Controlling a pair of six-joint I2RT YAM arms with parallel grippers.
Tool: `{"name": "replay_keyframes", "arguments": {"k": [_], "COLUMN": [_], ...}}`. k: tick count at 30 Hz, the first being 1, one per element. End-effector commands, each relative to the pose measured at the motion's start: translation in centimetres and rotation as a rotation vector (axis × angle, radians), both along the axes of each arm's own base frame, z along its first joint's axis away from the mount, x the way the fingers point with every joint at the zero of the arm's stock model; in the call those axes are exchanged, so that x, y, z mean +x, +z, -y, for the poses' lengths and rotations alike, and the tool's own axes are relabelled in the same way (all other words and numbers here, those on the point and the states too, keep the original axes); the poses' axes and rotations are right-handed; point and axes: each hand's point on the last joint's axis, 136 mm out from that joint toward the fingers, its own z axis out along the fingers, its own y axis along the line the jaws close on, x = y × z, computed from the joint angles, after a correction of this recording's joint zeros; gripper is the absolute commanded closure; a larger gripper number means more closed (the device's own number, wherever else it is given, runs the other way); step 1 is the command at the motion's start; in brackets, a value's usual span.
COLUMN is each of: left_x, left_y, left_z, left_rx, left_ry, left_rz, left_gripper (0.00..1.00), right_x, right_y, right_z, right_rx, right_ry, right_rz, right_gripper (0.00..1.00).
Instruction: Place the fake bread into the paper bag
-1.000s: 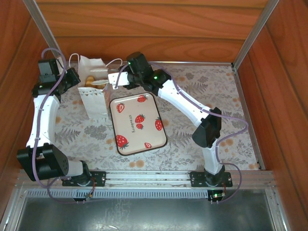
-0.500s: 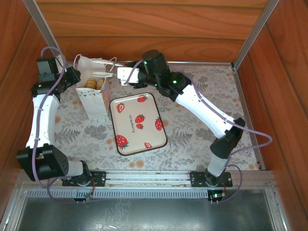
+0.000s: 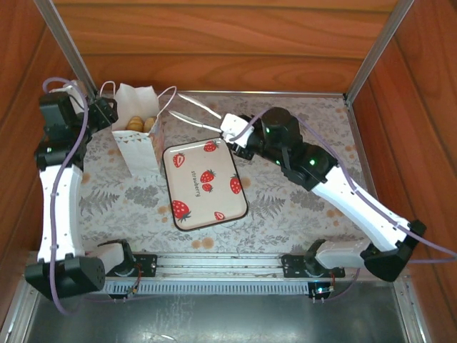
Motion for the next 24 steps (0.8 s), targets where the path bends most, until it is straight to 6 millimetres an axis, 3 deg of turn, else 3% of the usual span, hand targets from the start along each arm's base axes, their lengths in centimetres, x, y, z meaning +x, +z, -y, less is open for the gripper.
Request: {"name": "replay_keyframes", "arguments": {"k": [1, 7, 15, 24], "left_x": [-1.8, -5.5, -9.2, -11.5], "left_y": [-0.6, -1.7, -7.1, -11.8], "left_z": [-0.7, -1.5, -3.6, -5.9], "left_rx": [0.026, 0.053, 0.065, 0.039], "left_ry": [0.047, 0.130, 0.297, 0.476], "left_rz": [0.006, 0.036, -0.008, -0.024], "left_gripper": [0.23, 0.19, 0.18, 0.19], "right_x": [-0.7, -2.2, -2.6, -2.9], "right_y": [-2.0, -9.2, -18.8, -24.5], "right_z": [1.6, 3.3, 2.7, 2.2], "right_rx": [0.093, 0.067, -0.006, -0.108], "right_ry": [-0.089, -0.162, -0.224, -0.258], "right_rz": [-0.125, -0.316, -0.538, -0.680], "right_gripper": [0.55, 0.55, 0.56, 0.55]}}
